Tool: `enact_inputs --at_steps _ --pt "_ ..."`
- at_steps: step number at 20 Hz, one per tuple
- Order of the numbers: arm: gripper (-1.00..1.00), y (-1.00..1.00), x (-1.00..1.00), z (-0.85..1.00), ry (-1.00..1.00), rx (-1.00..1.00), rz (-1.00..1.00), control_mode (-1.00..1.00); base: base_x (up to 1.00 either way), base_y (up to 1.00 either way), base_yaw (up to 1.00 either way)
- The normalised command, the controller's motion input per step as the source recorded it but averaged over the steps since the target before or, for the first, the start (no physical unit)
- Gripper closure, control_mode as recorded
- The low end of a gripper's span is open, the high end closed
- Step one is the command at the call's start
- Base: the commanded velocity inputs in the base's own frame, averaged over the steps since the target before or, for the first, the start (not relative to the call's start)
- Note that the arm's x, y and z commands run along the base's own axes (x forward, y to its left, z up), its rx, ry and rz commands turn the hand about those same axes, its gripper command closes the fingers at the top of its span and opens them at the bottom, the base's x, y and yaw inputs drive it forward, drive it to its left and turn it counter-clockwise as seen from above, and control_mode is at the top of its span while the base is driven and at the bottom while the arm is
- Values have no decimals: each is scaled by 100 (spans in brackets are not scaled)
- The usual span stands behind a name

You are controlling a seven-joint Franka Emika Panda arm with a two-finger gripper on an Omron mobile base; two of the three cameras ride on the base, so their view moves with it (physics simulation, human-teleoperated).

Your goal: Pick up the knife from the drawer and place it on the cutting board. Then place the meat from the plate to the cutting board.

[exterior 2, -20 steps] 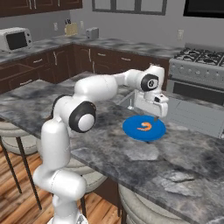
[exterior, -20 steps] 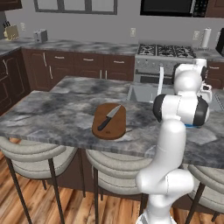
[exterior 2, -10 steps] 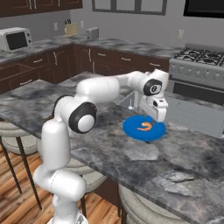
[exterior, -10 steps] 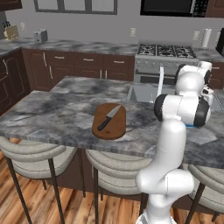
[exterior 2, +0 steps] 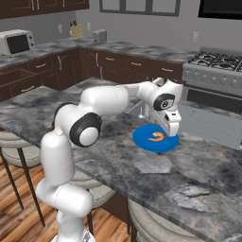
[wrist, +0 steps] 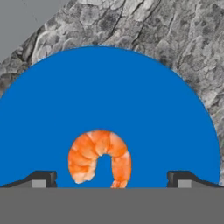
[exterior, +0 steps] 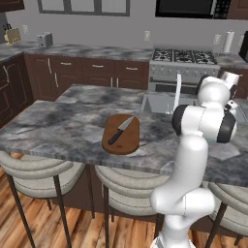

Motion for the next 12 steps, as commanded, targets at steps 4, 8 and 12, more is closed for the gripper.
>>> enact_inputs --at_steps 4,8,12 --pt "-100 0 -17 0 -23 -4 -1 -100 0 0 0" --pt "-100 6 -30 -1 -12 -11 0 -100 0 0 0" --pt "-100 11 2 0 3 -8 0 -100 0 0 0"
